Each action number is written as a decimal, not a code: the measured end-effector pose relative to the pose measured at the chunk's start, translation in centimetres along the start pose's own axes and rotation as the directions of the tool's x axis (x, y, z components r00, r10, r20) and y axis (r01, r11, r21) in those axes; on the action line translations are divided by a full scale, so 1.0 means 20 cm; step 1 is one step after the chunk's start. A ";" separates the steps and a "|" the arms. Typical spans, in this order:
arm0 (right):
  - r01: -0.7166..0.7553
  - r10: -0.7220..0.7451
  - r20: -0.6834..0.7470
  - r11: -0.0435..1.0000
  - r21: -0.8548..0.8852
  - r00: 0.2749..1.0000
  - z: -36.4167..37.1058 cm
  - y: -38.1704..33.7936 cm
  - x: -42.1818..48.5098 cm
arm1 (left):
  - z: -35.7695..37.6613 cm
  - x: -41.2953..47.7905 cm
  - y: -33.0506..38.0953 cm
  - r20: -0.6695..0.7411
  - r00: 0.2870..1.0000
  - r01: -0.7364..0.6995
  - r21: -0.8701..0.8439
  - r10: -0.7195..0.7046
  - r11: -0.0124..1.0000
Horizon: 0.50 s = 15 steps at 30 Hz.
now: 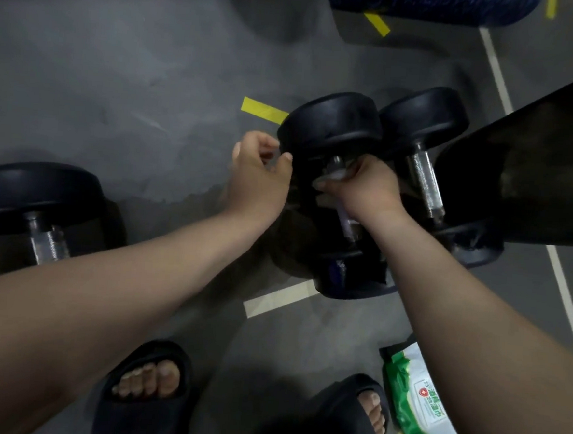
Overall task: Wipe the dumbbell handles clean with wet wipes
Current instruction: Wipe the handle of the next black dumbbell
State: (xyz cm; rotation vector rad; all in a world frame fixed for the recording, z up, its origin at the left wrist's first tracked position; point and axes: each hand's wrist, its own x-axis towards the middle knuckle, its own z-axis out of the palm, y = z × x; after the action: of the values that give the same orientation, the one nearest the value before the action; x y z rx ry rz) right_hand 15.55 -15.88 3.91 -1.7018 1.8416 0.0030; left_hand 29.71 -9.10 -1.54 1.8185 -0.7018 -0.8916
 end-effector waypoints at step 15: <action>0.096 -0.097 0.005 0.990 0.102 0.995 -0.06 0.10 0.09 | 0.29 -0.07 0.03 0.314 0.779 0.626 -0.421 -0.542 0.657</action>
State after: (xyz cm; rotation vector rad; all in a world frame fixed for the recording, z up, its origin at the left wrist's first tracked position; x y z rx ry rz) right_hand 13.25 -17.73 3.24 -1.7145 1.7210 -0.1201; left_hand 24.05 -11.23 -2.18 1.4923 0.0872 -1.5088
